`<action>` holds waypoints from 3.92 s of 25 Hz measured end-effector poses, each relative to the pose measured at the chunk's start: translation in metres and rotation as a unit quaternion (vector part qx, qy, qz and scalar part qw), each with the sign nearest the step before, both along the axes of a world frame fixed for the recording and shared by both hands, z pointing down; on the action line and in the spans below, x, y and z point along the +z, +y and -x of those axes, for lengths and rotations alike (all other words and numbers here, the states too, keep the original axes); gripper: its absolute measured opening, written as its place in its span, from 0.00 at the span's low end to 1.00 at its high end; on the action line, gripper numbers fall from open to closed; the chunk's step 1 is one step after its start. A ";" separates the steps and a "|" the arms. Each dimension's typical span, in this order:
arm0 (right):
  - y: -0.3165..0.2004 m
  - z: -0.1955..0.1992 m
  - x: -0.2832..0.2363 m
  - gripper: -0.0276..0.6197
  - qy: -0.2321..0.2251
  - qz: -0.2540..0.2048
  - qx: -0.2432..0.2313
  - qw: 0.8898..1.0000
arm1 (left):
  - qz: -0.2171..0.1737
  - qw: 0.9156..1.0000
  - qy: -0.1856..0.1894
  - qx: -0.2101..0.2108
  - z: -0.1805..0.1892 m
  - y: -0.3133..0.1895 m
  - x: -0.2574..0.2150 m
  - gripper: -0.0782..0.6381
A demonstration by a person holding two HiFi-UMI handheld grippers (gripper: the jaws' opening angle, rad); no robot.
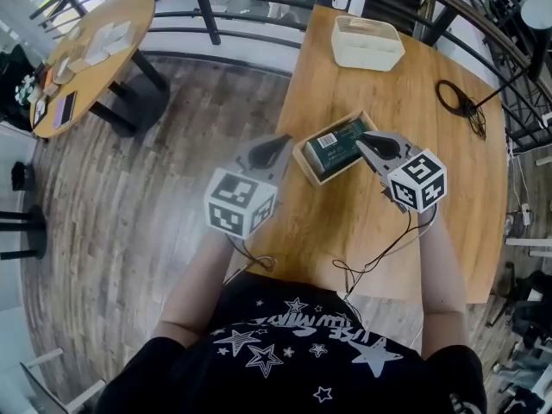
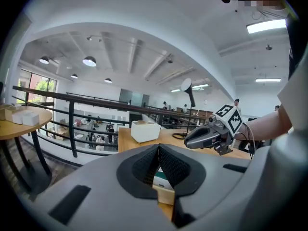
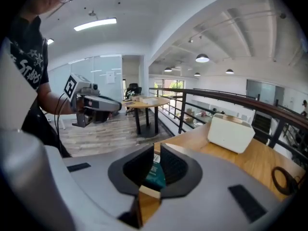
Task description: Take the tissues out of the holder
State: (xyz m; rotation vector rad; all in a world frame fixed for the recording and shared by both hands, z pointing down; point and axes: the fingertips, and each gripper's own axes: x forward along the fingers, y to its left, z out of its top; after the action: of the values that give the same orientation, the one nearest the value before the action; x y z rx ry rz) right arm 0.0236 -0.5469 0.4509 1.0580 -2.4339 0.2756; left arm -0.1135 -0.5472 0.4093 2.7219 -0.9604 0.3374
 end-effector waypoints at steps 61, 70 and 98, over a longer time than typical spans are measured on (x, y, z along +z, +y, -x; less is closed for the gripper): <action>-0.020 0.022 0.126 0.52 0.465 0.141 -0.427 0.763 | 0.060 0.996 0.010 -0.061 0.021 -0.049 0.050 0.13; -0.014 0.016 0.121 0.46 0.448 0.109 -0.410 0.787 | 0.049 0.996 0.013 -0.067 0.029 -0.038 0.038 0.13; 0.031 0.021 0.011 0.44 0.420 -0.055 -0.279 0.862 | -0.013 0.997 0.000 -0.071 0.034 0.033 -0.014 0.13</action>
State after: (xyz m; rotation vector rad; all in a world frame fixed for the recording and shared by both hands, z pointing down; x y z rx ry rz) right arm 0.0030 -0.5162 0.4622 0.3264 -1.8184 -0.4436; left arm -0.1478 -0.5138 0.3951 2.6562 -1.1588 0.3003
